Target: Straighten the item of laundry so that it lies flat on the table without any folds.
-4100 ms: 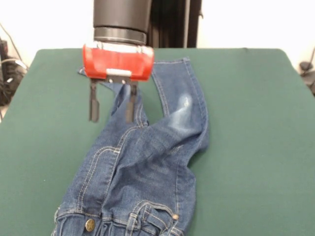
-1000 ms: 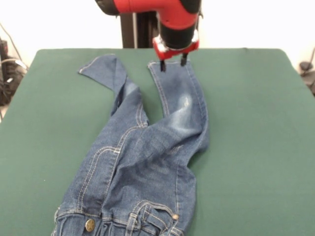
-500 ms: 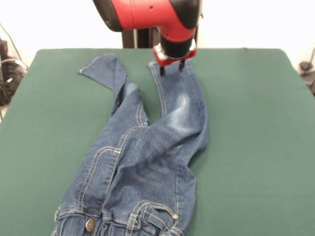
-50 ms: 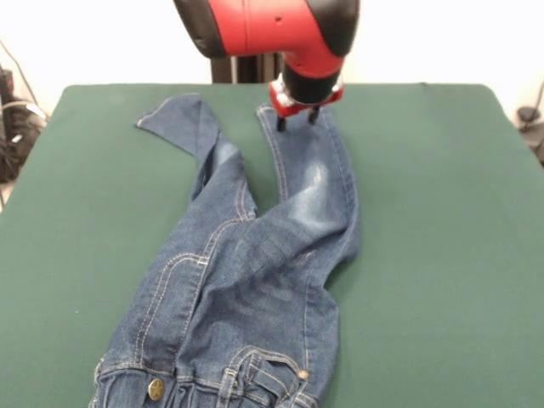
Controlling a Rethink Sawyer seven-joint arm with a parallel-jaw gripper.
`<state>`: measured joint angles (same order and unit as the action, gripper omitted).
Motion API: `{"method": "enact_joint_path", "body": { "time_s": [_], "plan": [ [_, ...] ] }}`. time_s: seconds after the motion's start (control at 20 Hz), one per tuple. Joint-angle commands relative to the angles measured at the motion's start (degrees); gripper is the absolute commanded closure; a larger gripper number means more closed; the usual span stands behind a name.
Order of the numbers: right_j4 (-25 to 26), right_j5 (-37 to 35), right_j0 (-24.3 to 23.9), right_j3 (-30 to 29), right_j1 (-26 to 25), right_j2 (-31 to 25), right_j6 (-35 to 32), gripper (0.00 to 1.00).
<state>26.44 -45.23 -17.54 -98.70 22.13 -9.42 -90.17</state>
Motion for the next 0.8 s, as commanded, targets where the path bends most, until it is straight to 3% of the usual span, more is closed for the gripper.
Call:
{"method": "enact_joint_path", "body": {
  "time_s": [0.05,0.8],
  "plan": [
    [3.28,8.84,2.79,7.18,-12.17,1.12,-8.09,1.0],
    [0.72,6.84,3.93,6.83,-11.2,2.4,-8.26,1.0]
  ]
}}
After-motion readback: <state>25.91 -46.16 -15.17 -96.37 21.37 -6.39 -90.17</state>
